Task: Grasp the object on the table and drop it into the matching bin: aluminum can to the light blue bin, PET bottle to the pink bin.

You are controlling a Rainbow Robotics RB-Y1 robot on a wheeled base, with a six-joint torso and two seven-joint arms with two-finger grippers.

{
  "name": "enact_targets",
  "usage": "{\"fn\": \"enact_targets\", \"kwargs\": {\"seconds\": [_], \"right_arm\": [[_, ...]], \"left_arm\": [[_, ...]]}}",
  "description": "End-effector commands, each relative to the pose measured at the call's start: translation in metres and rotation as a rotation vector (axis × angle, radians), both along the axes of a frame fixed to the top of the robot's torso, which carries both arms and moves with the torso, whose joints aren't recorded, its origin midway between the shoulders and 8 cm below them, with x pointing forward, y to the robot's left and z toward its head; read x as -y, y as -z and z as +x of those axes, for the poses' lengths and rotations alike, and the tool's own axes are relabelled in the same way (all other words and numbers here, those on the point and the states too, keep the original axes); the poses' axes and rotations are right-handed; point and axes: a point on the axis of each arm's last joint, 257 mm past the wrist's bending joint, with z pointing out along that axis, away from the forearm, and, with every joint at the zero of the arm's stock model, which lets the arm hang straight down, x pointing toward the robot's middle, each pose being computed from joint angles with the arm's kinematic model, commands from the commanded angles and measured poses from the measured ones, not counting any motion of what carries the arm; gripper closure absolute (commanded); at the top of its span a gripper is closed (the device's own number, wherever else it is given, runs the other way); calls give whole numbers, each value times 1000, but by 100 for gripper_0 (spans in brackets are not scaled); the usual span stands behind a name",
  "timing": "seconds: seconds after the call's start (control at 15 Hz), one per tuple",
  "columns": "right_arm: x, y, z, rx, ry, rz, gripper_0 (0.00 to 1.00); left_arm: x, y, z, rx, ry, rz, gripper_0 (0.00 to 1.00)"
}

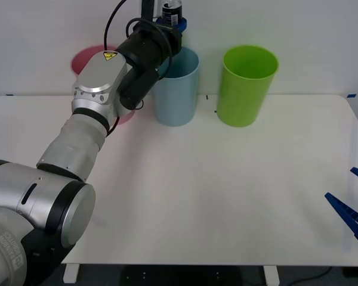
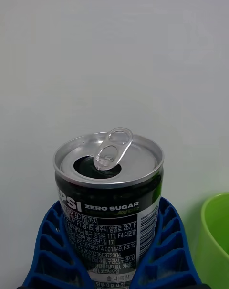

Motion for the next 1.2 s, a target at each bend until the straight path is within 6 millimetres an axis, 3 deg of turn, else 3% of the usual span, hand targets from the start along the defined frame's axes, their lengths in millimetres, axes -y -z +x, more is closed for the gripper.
{"fn": "enact_targets", "kwargs": {"seconds": [0.07, 0.13, 0.2, 0.27, 1.2], "right_arm": [[0, 0, 0, 0, 0, 0, 0], [0, 0, 0, 0, 0, 0, 0], [0, 0, 0, 0, 0, 0, 0], [0, 0, 0, 0, 0, 0, 0], [0, 0, 0, 0, 0, 0, 0]], "left_arm": [[1, 0, 0, 0, 3, -1, 100], [0, 1, 0, -1, 1, -2, 100], [0, 1, 0, -2, 1, -4, 79], [0, -1, 0, 0, 2, -4, 0], [-18, 4, 0, -21, 29, -34, 0]]}}
